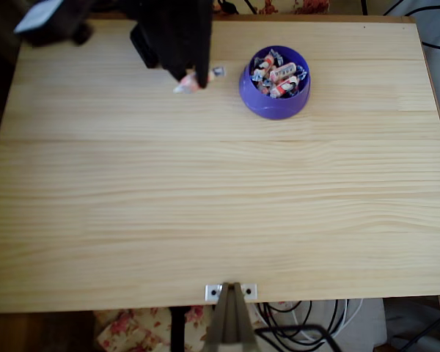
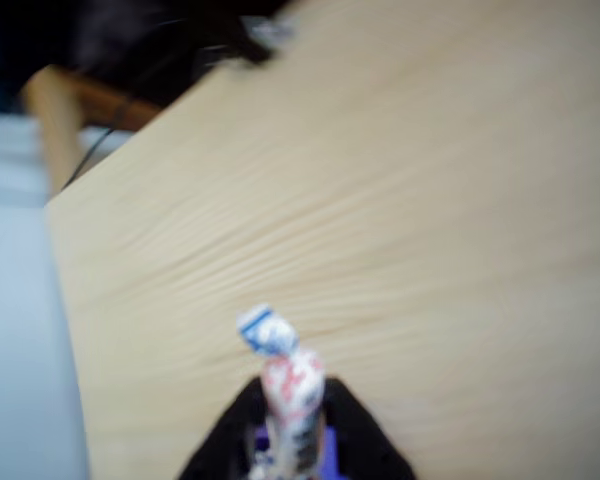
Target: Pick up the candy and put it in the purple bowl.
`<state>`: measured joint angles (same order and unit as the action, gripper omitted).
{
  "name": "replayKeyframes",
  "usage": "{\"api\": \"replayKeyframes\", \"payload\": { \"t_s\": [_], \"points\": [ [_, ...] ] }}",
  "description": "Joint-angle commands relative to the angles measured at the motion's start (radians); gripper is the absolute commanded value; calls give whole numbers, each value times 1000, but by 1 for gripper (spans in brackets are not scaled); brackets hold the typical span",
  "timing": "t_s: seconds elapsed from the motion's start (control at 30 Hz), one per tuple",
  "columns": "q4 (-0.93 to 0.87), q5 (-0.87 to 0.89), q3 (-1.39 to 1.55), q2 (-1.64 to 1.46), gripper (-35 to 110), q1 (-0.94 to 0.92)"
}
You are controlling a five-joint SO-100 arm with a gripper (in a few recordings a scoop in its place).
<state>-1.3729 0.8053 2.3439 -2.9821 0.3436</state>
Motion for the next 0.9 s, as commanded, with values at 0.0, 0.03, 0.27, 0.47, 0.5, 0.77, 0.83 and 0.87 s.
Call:
{"api": "replayKeyframes", "payload": {
  "t_s": [0.0, 0.03, 0.27, 0.47, 0.5, 0.77, 0.83, 0.87],
  "points": [
    [78, -109, 83, -222, -1, 121],
    [87, -126, 106, -259, -1, 155],
    [100, -238, 170, -341, -1, 414],
    [86, -258, 167, -296, -1, 646],
    [87, -258, 167, -285, -1, 684],
    [114, -170, 216, -232, -1, 844],
    [138, -153, 242, -227, -1, 851],
    [153, -149, 258, -225, -1, 848]
  ]
}}
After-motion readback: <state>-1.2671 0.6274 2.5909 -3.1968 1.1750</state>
